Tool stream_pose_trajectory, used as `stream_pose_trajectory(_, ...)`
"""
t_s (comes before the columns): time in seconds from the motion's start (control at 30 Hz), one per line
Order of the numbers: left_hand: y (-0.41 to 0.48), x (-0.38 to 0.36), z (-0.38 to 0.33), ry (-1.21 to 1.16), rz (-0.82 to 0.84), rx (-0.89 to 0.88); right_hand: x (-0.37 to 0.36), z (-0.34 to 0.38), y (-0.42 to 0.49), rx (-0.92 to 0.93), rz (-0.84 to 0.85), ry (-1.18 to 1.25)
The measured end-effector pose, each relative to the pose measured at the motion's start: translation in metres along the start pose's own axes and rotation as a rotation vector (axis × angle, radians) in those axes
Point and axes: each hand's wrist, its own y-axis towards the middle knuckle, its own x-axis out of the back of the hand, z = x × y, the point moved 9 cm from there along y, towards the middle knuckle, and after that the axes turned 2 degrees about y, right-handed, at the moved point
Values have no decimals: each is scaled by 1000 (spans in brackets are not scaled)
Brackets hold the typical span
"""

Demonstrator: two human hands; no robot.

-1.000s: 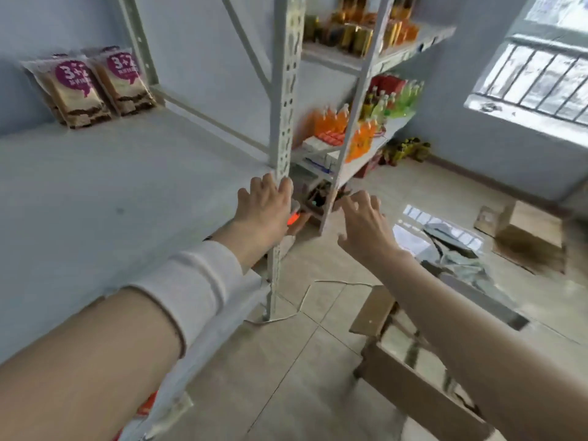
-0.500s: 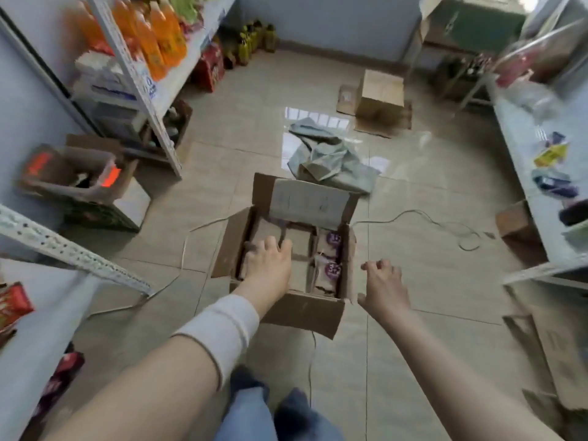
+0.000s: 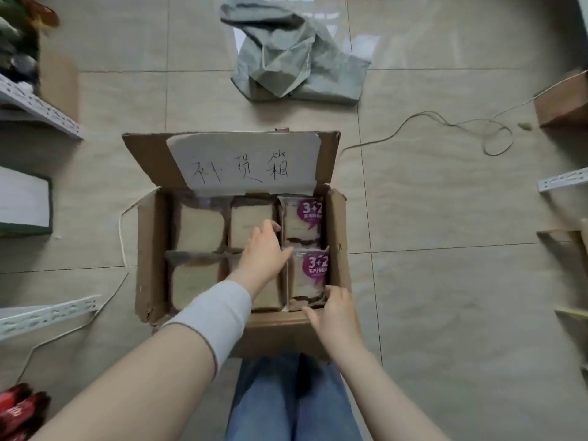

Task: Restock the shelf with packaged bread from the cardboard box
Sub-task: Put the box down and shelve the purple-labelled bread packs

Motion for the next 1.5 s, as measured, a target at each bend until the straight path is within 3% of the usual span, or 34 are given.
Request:
stream_pose_trajectory(0.27, 109, -55, 15, -342, -162, 90, -76, -34, 82, -320, -33, 147)
stream_pose_trajectory(0.4, 111, -52, 17, -453, -163, 116, -69, -37, 78, -309, -29, 255)
stream_pose_trajectory(0.6, 91, -34, 9, -519, -96, -43, -53, -34, 69, -283, 41, 245)
stream_pose_trajectory(0.8, 50, -2, 9, -657, -214, -165, -53, -27, 63, -234, 92, 209)
stream_pose_trajectory(1.03, -39, 72, 30, -973, -495, -164, -4, -6, 27, -68, 27, 286)
stream_pose_trajectory(1.27, -180, 175, 94, -1278, -825, -83, 44, 21, -67, 19, 99, 469)
stream_pose_trajectory(1.5, -378, 271, 221, -1158, -1056, -19, 21, 163, -200, 344, 303, 419)
